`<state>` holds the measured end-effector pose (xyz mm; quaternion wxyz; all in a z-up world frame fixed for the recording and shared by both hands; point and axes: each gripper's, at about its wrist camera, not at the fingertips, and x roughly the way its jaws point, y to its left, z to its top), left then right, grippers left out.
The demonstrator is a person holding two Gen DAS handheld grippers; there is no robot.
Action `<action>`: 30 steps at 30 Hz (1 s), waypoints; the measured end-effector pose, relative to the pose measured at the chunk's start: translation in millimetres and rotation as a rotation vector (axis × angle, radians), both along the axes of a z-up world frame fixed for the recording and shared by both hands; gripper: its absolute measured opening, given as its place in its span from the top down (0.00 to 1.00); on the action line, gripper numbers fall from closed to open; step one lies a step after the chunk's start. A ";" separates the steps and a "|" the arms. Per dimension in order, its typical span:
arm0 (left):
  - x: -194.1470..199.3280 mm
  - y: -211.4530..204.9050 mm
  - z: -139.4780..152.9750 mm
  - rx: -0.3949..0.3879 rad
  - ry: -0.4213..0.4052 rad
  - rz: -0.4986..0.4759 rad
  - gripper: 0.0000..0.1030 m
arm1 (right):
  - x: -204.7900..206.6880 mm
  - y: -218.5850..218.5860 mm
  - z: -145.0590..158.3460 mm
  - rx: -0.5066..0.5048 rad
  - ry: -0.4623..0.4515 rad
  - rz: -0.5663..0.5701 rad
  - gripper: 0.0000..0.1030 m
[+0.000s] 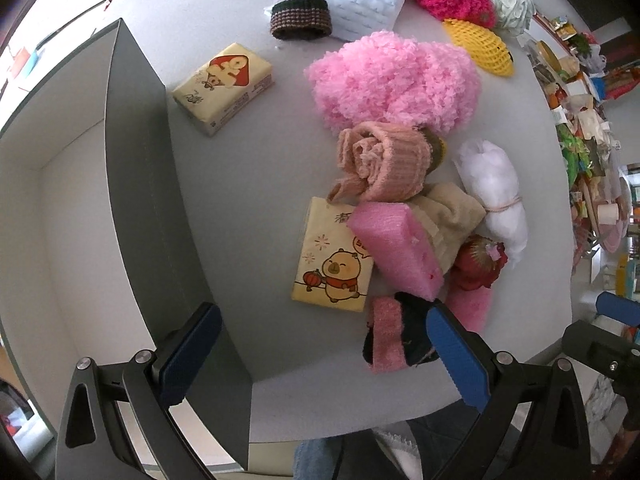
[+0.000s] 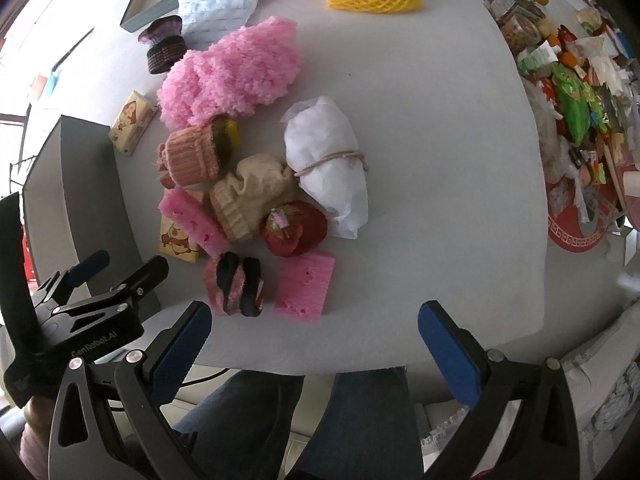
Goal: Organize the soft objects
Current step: 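Grasp the yellow tissue pack with the left tool while the right tool grasps the white bundle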
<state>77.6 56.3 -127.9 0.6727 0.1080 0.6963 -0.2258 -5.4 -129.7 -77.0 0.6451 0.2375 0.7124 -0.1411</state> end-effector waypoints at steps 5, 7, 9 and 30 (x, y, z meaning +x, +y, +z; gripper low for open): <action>3.4 5.9 -4.3 0.017 -0.003 0.012 0.00 | 5.1 4.8 0.7 -0.005 0.004 0.011 0.00; 4.4 9.6 -6.7 0.027 -0.002 0.017 0.00 | 7.0 7.0 1.3 -0.010 0.004 0.017 0.00; 4.5 12.6 -8.9 0.035 -0.002 0.021 0.00 | 9.4 9.0 1.0 -0.010 0.005 0.024 0.00; 10.3 34.6 -28.0 0.142 -0.062 -0.041 0.00 | 10.3 13.2 -11.9 0.018 0.018 0.031 0.00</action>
